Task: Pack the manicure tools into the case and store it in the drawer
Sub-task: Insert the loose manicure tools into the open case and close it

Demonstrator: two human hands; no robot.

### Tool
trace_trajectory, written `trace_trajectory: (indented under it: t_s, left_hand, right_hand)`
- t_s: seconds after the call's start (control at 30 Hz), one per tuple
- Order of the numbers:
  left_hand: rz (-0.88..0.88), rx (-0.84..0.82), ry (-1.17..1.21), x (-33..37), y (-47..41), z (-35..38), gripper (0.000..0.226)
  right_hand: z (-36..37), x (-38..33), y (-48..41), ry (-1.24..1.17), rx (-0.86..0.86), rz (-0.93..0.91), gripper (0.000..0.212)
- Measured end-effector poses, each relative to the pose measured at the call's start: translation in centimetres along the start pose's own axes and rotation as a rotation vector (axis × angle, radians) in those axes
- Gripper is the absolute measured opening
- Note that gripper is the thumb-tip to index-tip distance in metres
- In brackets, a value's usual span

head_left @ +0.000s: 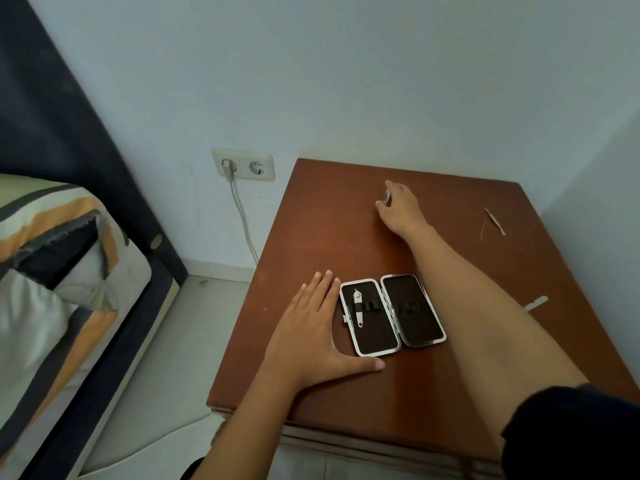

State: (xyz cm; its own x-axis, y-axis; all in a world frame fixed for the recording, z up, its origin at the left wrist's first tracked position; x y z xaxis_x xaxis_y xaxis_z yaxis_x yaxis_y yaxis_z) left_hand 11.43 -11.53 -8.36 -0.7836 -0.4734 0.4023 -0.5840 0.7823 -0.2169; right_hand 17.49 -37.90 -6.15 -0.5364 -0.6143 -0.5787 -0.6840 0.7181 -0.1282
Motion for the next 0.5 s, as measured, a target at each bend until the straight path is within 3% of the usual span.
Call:
trace_trajectory:
  t_s: [0.23, 0.37, 0.5]
  left_hand:
    - [0.004, -0.002, 0.006, 0.0, -0.1, -0.1, 0.131]
    - [-0.006, -0.007, 0.015, 0.0, -0.1, -0.3, 0.130]
    - [-0.012, -0.022, 0.004, 0.1, -0.1, -0.4, 0.132]
  right_hand:
    - [-0.7, -0.9, 1.9, 0.011, 0.163, -0.063, 0.026]
    - [-0.9, -1.2, 5.0, 0.043, 0.120, -0.122, 0.023]
    - [-3.3, -2.1, 8.8, -0.144, 0.186, -0.122, 0.018]
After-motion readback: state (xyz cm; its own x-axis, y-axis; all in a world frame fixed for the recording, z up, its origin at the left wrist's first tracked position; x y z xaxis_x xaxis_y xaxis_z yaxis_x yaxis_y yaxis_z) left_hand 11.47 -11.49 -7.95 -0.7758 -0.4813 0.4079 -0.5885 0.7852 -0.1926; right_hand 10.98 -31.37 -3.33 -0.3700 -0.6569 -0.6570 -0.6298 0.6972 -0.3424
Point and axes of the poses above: each hand's wrist, its own y-axis away from the middle knuckle, its own z-axis out of the palm, x = y × z, the point moved 7 cm from there along -y, towards the middle knuckle, and after that the axes turned 8 degrees about x, right-handed, at the moved point
